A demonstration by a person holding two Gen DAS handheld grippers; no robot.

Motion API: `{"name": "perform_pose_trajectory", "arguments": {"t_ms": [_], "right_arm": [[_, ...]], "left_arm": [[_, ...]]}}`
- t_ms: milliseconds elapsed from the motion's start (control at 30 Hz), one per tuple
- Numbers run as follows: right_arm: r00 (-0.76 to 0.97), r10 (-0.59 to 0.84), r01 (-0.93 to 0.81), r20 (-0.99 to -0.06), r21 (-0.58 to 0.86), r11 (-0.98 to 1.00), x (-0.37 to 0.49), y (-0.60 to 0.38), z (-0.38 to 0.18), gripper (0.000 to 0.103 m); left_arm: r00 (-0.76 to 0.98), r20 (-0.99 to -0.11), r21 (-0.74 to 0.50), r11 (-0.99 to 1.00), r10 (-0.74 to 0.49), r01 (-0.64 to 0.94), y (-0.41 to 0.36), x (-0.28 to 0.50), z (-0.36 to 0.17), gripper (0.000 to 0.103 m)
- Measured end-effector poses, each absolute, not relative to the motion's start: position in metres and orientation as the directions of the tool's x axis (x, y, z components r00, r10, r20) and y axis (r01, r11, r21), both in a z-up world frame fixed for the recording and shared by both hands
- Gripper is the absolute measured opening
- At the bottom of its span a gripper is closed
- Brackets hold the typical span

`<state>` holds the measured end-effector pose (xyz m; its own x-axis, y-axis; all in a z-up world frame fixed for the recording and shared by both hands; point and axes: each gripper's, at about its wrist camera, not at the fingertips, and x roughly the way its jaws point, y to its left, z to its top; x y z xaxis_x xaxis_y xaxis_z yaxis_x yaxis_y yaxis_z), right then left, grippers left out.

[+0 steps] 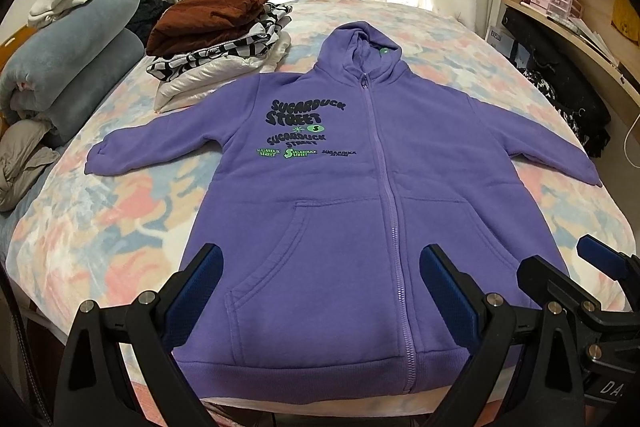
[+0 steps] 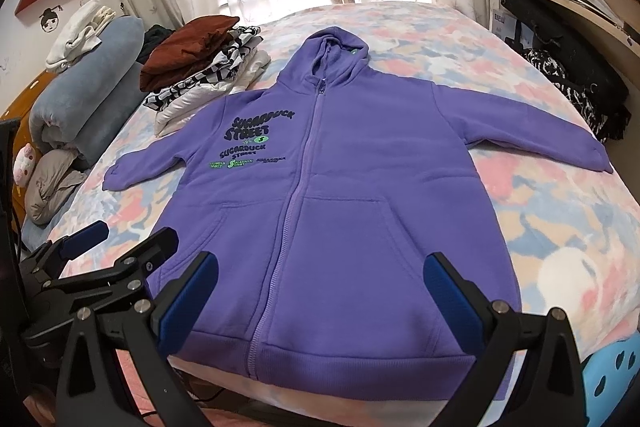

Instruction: Fold large clothes

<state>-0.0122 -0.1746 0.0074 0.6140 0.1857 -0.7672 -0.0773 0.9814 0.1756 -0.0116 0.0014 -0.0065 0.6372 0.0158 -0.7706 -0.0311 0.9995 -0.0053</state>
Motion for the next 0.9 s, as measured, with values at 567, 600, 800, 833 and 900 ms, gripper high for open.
{"name": "perform_pose_trajectory", "arguments": {"t_ms": [567,600,800,833,900], "right_arm": [[0.616,0.202,-0.078,-0.761,0.196,0.977,-0.009,-0.182,-0.002,0.103],[0.620,0.200,-0.077,-0.759,0.195,0.978,-0.009,-0.181,-0.002,0.103],[0.615,0.240,-0.098,-0.751,0.230,0.968,-0.006,-0.184,-0.003,0.103],[0.616,0.244,-0.100,-0.749,0.233,0.967,-0.006,-0.184,-0.002,0.103],[0.621,0.247,-0.103,-0.744,0.235,0.966,-0.008,-0.185,-0.001,0.103]], "left_arm": [[0.631,-0.776,-0.007,1.000,0.013,-0.029,-0.001,-0.010,-0.010,0.098],[0.630,-0.776,-0.007,1.000,0.012,-0.029,-0.002,-0.010,-0.010,0.098],[0.629,-0.777,-0.008,1.000,0.011,-0.027,-0.004,-0.008,-0.011,0.098],[0.629,-0.777,-0.007,1.000,0.012,-0.027,-0.004,-0.008,-0.010,0.098],[0.631,-0.776,-0.005,1.000,0.013,-0.026,-0.004,-0.007,-0.010,0.098]]}}
